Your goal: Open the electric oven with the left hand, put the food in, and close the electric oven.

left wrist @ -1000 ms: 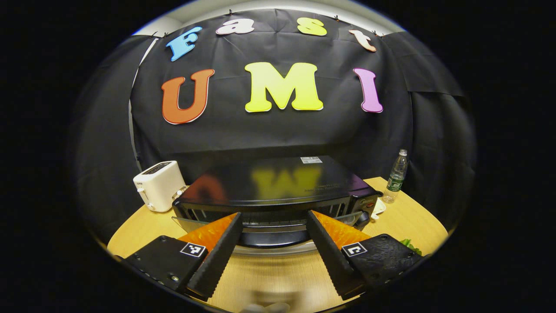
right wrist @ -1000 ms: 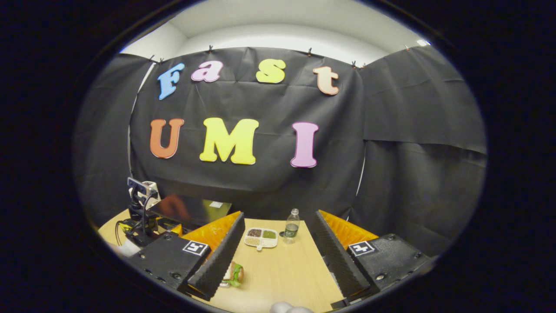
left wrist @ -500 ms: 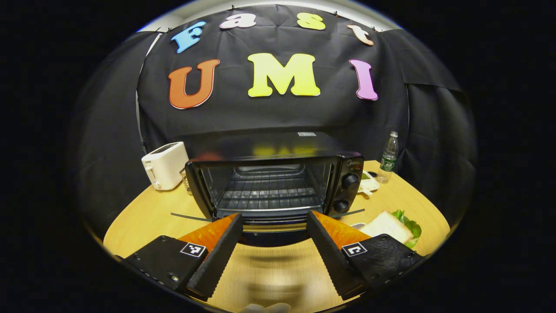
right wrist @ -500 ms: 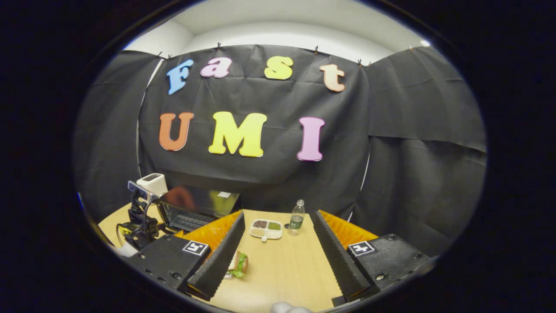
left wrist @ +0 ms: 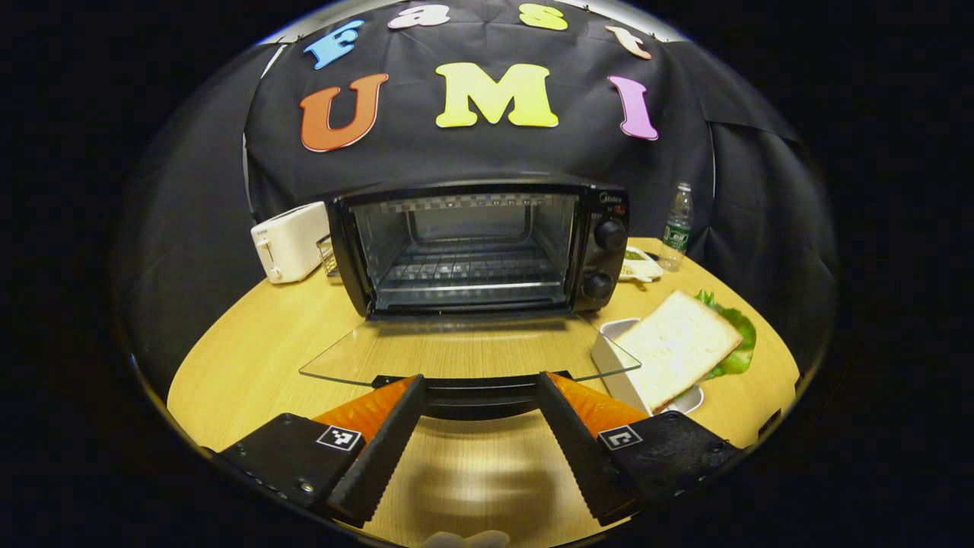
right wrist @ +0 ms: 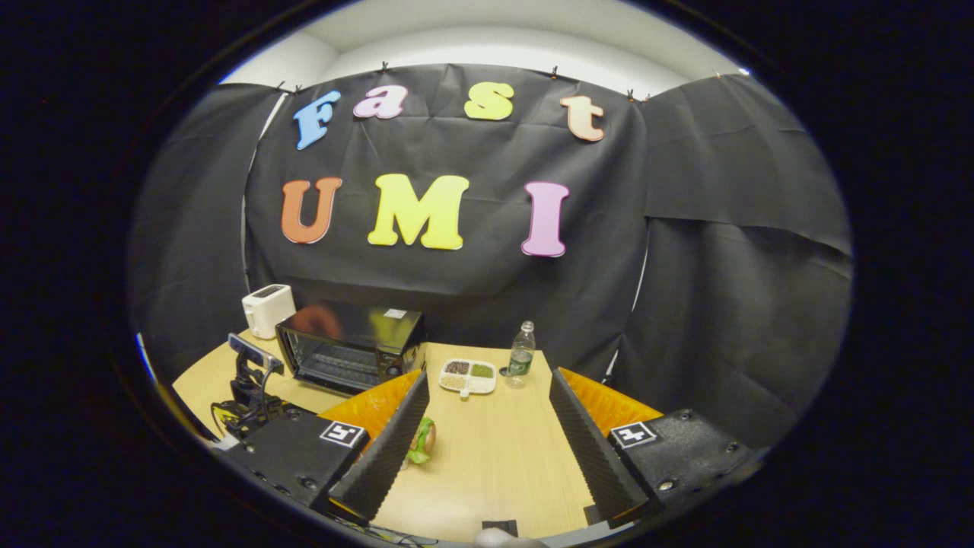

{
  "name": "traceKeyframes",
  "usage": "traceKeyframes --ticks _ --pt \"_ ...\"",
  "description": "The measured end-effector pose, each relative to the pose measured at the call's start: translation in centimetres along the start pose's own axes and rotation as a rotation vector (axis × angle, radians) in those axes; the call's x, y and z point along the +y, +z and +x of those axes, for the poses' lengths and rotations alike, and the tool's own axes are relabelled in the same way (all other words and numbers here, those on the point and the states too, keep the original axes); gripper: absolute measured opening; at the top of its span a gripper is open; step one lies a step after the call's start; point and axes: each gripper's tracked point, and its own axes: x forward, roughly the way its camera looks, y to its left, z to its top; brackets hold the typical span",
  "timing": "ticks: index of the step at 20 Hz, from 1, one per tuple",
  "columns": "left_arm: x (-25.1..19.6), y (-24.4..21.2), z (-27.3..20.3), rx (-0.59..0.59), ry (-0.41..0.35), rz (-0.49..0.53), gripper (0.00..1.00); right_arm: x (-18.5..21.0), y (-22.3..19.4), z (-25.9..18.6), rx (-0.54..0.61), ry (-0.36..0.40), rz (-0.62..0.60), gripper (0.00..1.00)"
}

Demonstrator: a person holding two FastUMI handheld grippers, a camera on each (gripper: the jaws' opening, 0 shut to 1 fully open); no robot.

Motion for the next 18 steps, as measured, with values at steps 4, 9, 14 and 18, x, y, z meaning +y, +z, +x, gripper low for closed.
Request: traceKeyframes --ticks 4,9,14,18 --pt "0.0 -2.9 1.2 0.081 -0.003 -0.066 0.96 0.1 -1.2 0.0 0.02 -0.002 -0.013 1.0" --pt "0.1 -3.3 1.0 0.051 -0.003 -0.02 0.98 0.2 -2.4 0.3 0.052 -0.006 -0.017 1.0" --pt "1.4 -0.6 -0.2 -0.028 -0.003 0.013 0.96 0.4 -2.5 1.0 0.044 -0.01 0.013 1.0" --pt "2.4 3.5 -3.1 -0.103 -0.006 0.029 0.96 0.9 -3.5 1.8 0.057 0.005 0.026 1.0"
